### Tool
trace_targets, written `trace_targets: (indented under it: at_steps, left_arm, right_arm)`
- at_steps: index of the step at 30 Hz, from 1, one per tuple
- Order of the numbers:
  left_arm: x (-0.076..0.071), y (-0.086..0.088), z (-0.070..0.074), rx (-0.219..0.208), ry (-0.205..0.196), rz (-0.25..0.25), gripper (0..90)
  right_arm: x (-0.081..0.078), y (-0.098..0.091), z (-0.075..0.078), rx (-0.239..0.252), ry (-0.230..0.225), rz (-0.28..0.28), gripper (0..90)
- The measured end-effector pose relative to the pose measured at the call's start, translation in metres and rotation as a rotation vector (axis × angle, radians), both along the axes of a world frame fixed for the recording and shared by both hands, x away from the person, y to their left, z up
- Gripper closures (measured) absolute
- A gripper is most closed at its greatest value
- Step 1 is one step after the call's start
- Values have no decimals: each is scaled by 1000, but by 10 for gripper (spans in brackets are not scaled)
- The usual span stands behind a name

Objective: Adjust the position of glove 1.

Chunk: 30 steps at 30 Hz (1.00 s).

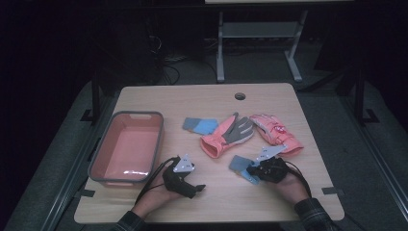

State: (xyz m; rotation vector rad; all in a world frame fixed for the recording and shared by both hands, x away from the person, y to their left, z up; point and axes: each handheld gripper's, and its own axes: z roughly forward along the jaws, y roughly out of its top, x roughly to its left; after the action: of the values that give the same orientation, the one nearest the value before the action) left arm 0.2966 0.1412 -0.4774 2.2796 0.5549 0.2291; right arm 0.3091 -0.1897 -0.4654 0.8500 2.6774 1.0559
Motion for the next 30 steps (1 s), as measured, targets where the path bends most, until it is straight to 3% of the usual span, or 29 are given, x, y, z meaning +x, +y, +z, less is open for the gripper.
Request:
trace_targets:
  at_steps: [18, 19, 23, 30]
  left_arm:
    - [0, 0, 0, 0, -1, 0, 123]
    - [0, 0, 0, 0, 0, 0, 123]
    - [0, 0, 0, 0, -4, 0, 124]
    - [0, 0, 0, 4, -4, -3, 123]
  right_arm:
    - [-22, 34, 1, 23, 38, 161, 899]
    - [-23, 35, 2, 14, 24, 169, 899]
    - [-35, 22, 16, 31, 1, 125, 899]
    - [-50, 4, 14, 24, 11, 89, 900]
